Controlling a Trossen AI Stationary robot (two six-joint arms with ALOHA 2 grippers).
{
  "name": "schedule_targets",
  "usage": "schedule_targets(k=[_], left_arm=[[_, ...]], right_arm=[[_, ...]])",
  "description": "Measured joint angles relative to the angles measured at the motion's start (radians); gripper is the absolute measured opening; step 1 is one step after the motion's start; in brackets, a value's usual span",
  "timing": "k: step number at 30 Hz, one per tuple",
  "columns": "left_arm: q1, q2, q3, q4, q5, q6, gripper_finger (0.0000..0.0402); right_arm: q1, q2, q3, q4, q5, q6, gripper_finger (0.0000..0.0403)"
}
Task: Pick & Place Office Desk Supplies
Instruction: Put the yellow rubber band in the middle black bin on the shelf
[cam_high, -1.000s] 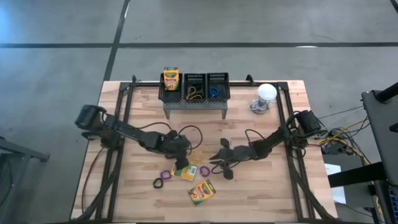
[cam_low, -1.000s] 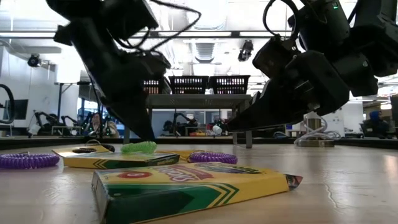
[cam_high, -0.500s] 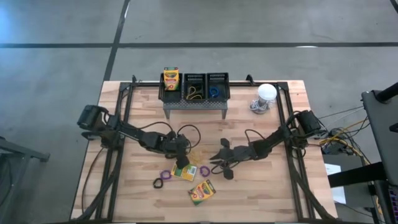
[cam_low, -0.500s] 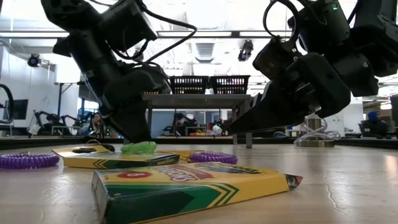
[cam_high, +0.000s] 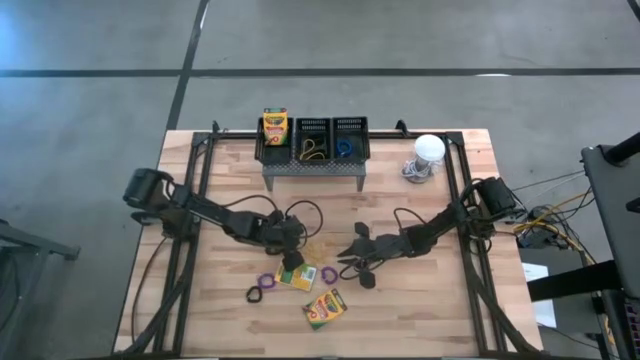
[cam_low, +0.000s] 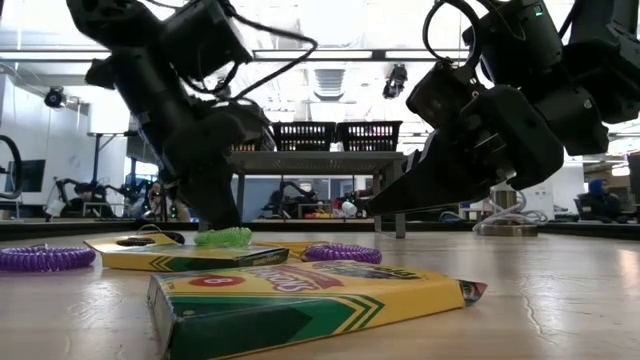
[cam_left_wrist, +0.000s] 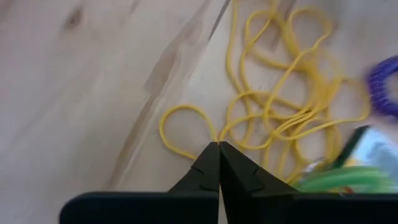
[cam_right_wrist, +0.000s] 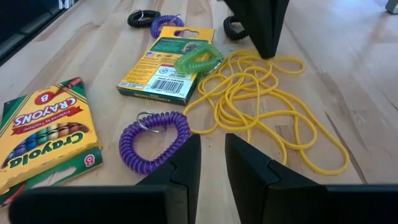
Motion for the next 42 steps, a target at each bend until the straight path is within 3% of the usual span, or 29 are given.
schedule_targets(k=[5,16,24,29,32,38,42], left_arm=[[-0.012,-0.098,0.053,-0.113,-0.033,0.014,0.0002],[-0.043,-0.262,0.1,-0.109,-0.14,0.087,0.0],[-0.018,-0.31,0.326,-0.109,-0.193,0.325,0.0],[0.068,-0.29,0.489,-0.129,-0.208,0.513,0.0],[0.144,-0.286,0.547,-0.15,-0.271,0.586,0.0],[0.342,-0.284,0.55,-0.077,-0.291,0.68,0.0],[0.469,-0.276,0.514,-0.06,-0.204,0.642,0.0]], right_arm=[[0.0,0.0,0.0,-0.001,0.0,0.0,0.0068],[0.0,0.0,0.0,-0.003,0.0,0.0,0.0068],[0.0,0.0,0.0,-0.003,0.002,0.0,0.0068],[0.0,0.0,0.0,-0.003,0.006,0.0,0.0068],[0.0,0.0,0.0,-0.003,0.006,0.0,0.0068],[0.0,0.0,0.0,-0.007,0.006,0.0,0.0068],[0.0,0.0,0.0,-0.007,0.006,0.0,0.0068]])
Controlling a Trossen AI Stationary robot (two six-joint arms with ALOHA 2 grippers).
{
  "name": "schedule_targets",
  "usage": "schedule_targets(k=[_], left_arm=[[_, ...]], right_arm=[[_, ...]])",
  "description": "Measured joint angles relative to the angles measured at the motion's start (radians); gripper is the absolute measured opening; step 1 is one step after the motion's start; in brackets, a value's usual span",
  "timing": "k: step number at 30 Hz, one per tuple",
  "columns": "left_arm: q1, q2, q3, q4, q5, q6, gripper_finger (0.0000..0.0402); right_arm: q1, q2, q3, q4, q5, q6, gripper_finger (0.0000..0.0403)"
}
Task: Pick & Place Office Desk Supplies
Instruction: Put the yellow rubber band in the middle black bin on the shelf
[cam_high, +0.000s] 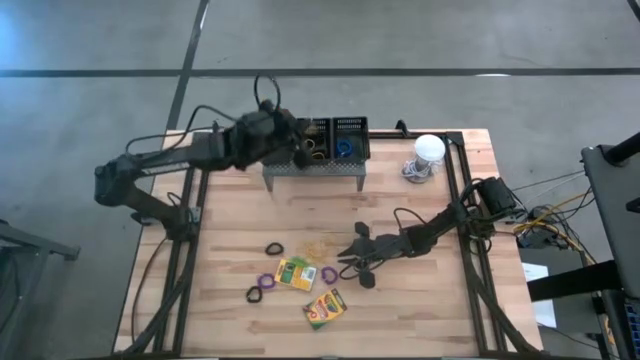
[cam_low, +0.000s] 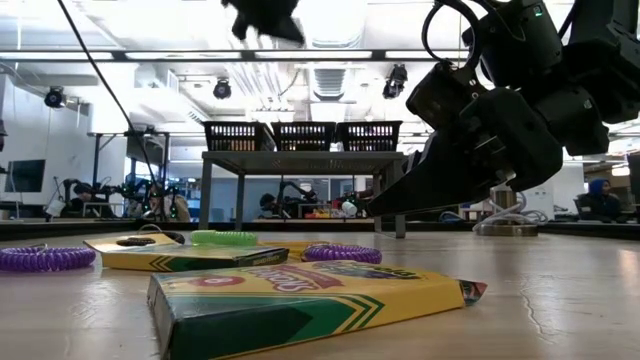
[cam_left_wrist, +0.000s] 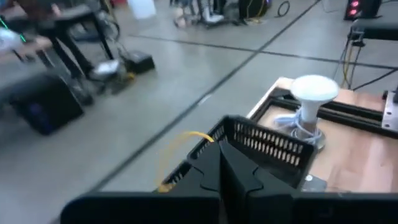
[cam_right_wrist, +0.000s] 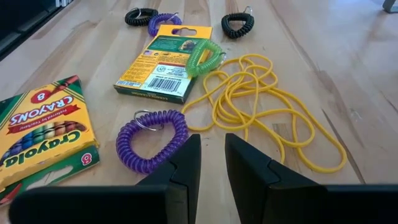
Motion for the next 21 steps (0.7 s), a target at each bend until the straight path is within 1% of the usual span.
schedule_targets(k=[3,6,18,21], left_arm=[[0.065,-0.001,-0.052,0.031,0.127,-0.054,0.0],[0.096,0.0,-0.104,0.054,0.198,-0.092,0.0001],[0.1,0.0,-0.263,0.217,0.207,-0.097,0.0001],[0.101,0.0,-0.274,0.218,0.208,-0.074,0.0015]], right_arm=[[0.0,0.0,0.0,0.0,0.0,0.0,0.0068],[0.0,0.0,0.0,0.0,0.0,0.0,0.0068],[0.0,0.0,0.0,0.0,0.001,0.0,0.0068],[0.0,0.0,0.0,0.001,0.001,0.0,0.0068]])
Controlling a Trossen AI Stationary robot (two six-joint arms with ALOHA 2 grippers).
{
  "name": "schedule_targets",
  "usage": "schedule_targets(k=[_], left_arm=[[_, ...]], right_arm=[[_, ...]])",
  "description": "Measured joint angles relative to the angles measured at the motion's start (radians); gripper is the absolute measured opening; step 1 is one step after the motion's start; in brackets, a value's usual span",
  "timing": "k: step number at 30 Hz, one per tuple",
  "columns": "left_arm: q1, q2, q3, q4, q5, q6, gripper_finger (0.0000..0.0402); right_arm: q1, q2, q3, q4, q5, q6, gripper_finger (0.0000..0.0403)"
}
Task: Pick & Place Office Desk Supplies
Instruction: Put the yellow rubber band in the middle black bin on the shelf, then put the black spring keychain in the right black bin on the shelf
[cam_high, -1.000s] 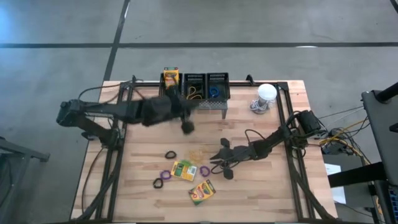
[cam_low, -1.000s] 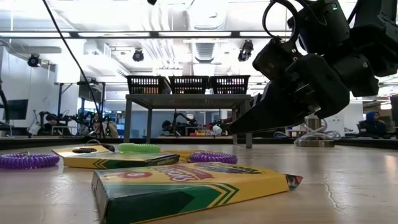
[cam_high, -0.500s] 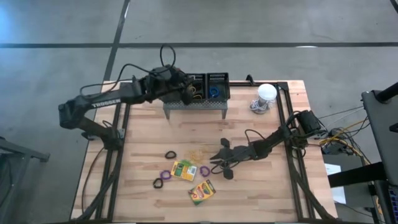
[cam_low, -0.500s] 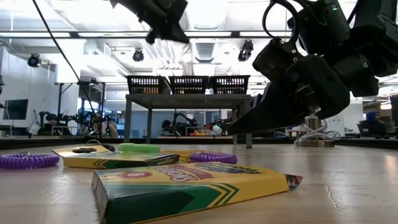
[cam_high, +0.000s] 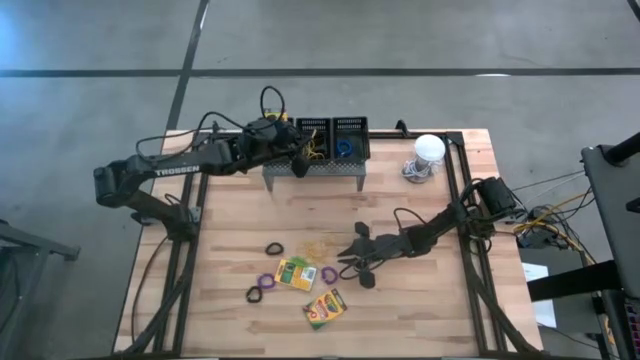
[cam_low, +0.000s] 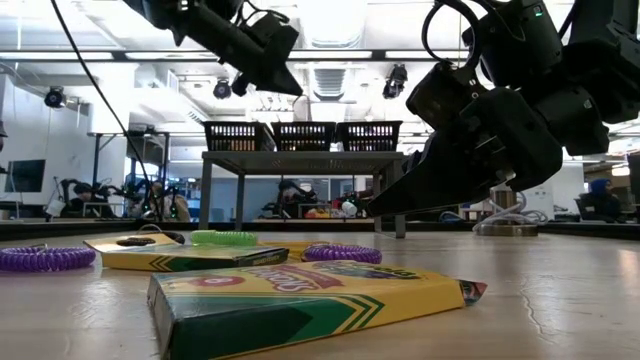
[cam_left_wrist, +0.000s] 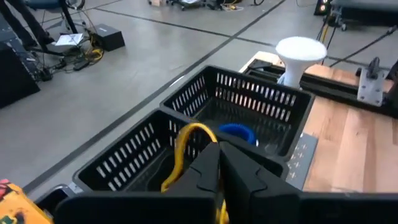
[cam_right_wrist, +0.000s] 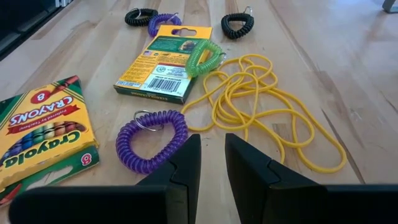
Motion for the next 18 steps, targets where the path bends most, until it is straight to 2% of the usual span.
schedule_targets(k=[6,9,12,14,18], left_arm=[[-0.001,0.0,0.038,-0.116,-0.001,0.051,0.0096],[-0.016,-0.001,0.12,-0.29,-0.004,0.049,0.0122],[-0.067,-0.003,0.202,-0.488,-0.023,0.033,0.0127],[-0.14,-0.006,0.213,-0.552,-0.091,0.022,0.0124],[-0.345,-0.008,0.168,-0.602,-0.318,-0.025,0.0118]], right_arm=[[0.0,0.0,0.0,0.0,0.0,0.0,0.0068],[0.0,0.0,0.0,0.0,0.0,0.0,0.0068],[0.0,0.0,0.0,0.0,0.0,0.0,0.0068],[0.0,0.0,0.0,0.0,0.0,0.0,0.0068],[0.0,0.0,0.0,0.0,0.0,0.0,0.0068]])
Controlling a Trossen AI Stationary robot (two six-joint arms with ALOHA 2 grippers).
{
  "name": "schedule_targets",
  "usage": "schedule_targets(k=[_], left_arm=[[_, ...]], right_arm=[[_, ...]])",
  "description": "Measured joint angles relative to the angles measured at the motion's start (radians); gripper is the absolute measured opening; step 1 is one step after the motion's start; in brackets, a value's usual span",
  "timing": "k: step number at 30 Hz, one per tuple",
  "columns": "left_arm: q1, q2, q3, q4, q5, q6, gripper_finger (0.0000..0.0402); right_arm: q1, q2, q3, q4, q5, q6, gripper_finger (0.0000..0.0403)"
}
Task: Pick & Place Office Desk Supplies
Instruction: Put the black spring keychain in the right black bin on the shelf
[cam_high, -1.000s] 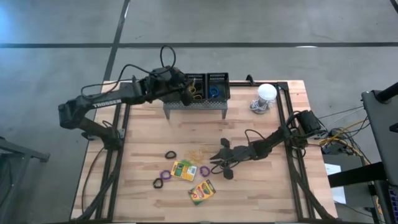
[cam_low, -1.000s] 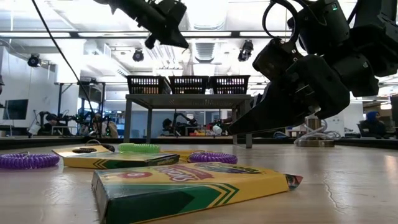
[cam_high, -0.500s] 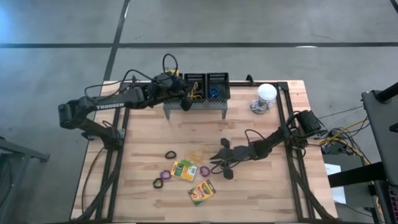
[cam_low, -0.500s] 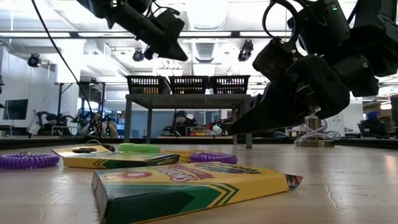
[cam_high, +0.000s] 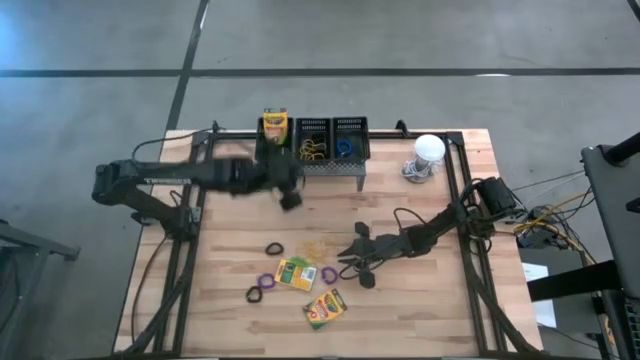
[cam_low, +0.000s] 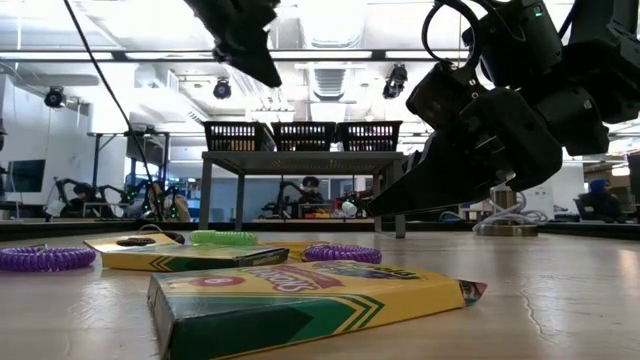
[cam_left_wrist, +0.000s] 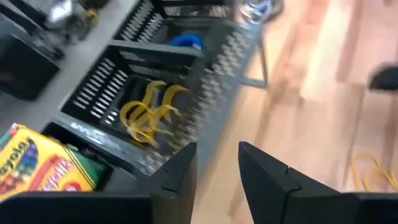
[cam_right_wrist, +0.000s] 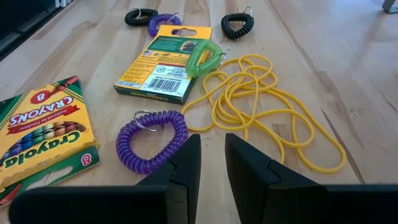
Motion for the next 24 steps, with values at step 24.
schedule_targets(k=[24], left_arm=[[-0.676,-0.023,-0.616,0.329,-0.323,-0.842,0.0118]], right_arm=[[-0.001,0.0,0.0,0.002,0.002,0.0,0.0068]])
